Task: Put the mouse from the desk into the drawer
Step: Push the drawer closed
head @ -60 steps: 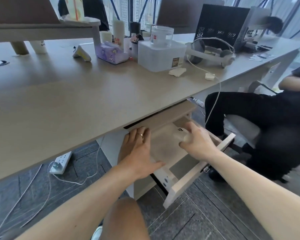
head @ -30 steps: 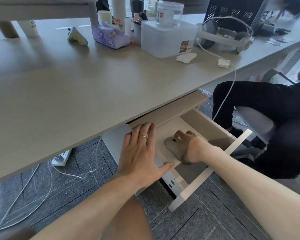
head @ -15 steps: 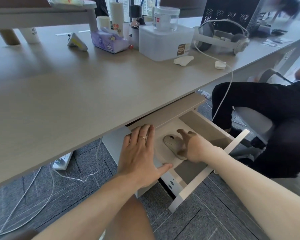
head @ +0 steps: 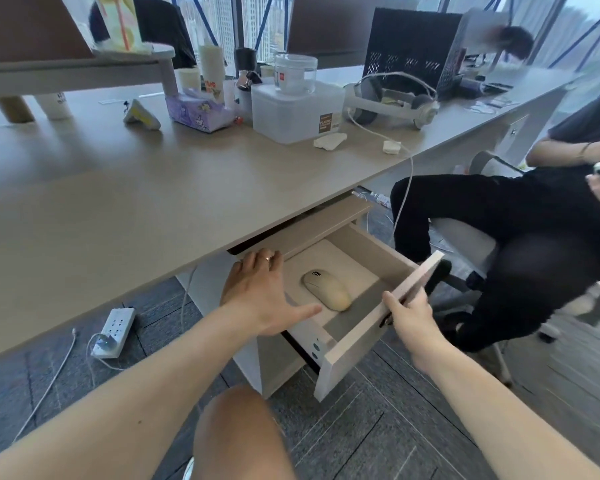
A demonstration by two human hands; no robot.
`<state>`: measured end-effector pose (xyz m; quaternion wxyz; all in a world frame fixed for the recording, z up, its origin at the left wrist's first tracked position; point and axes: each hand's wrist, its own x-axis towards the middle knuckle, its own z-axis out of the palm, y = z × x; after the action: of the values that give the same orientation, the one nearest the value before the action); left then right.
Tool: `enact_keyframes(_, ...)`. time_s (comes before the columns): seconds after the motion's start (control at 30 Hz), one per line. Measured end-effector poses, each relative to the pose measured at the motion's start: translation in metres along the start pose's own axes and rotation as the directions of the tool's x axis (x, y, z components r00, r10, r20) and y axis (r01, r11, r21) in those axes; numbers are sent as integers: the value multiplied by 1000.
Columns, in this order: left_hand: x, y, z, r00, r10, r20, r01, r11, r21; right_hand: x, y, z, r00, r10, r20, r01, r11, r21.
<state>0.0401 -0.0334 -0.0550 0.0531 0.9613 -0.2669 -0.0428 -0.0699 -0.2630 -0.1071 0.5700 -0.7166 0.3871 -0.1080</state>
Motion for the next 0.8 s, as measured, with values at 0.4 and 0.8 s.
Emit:
enact_keyframes(0.4, -8, 7, -9, 998, -39, 51, 44, 993, -109, 3, -20, 30, 969, 158, 192, -215, 920, 328)
enact_keyframes(0.8, 2, -15, 15, 975, 47, -215, -71, 992, -104, 41, -55, 94, 935, 204, 290, -314, 857, 409)
